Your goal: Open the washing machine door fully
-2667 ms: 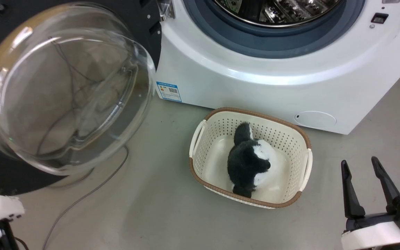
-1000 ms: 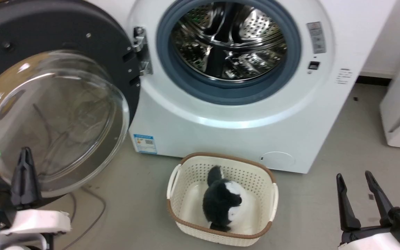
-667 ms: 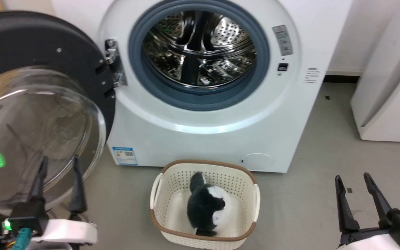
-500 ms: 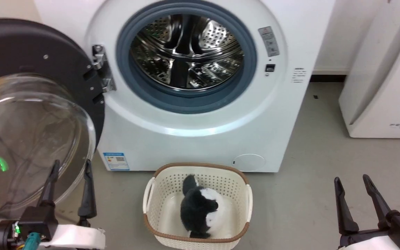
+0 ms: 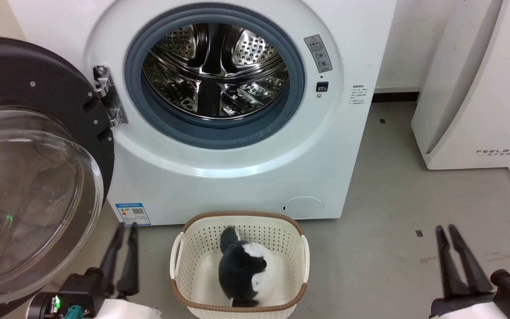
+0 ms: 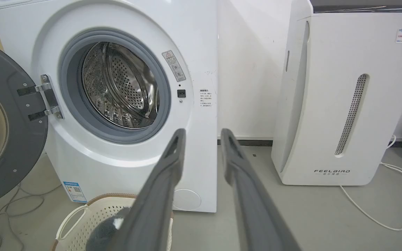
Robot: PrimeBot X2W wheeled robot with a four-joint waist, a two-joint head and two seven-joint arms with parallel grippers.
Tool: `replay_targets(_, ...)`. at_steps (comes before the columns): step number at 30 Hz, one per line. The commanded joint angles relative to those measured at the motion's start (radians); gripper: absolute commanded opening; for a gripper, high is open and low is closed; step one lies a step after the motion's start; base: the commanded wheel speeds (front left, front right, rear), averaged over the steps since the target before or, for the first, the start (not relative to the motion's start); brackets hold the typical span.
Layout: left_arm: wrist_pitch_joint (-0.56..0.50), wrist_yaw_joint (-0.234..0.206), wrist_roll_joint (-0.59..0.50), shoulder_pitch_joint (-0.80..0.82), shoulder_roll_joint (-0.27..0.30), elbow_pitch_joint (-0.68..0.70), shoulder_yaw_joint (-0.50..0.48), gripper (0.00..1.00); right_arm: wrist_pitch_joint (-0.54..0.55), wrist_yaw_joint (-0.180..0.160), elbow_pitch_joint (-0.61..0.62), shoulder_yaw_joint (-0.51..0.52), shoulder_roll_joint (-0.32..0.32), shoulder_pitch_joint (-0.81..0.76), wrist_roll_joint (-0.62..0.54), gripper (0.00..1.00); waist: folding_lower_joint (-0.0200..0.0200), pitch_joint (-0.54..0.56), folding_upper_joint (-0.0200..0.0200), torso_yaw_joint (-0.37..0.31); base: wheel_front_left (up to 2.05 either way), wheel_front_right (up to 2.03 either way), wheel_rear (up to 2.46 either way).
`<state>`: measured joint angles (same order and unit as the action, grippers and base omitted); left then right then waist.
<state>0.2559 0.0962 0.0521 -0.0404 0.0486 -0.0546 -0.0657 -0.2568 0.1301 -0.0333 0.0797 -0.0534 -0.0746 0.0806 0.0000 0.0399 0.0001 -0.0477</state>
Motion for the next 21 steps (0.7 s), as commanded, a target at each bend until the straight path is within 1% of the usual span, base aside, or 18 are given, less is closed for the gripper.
replay_targets(1, -0.001, 0.0, 0.0, 0.0, 0.0, 0.0, 0.0, 0.0, 0.001, 0.0, 0.0, 0.0, 0.0, 0.0, 0.0, 0.0, 0.0, 0.0, -0.0001, 0.0, 0.0, 0.0, 0.0)
replay_targets(21, -0.041, -0.015, -0.008, 0.006, 0.0, 0.009, 0.009, 0.0, 0.041, 0.0, 0.005, -0.013, 0.001, 0.012, -0.013, 0.0, 0.0, -0.006, -0.0001, 0.008, 0.0, 0.0, 0.0)
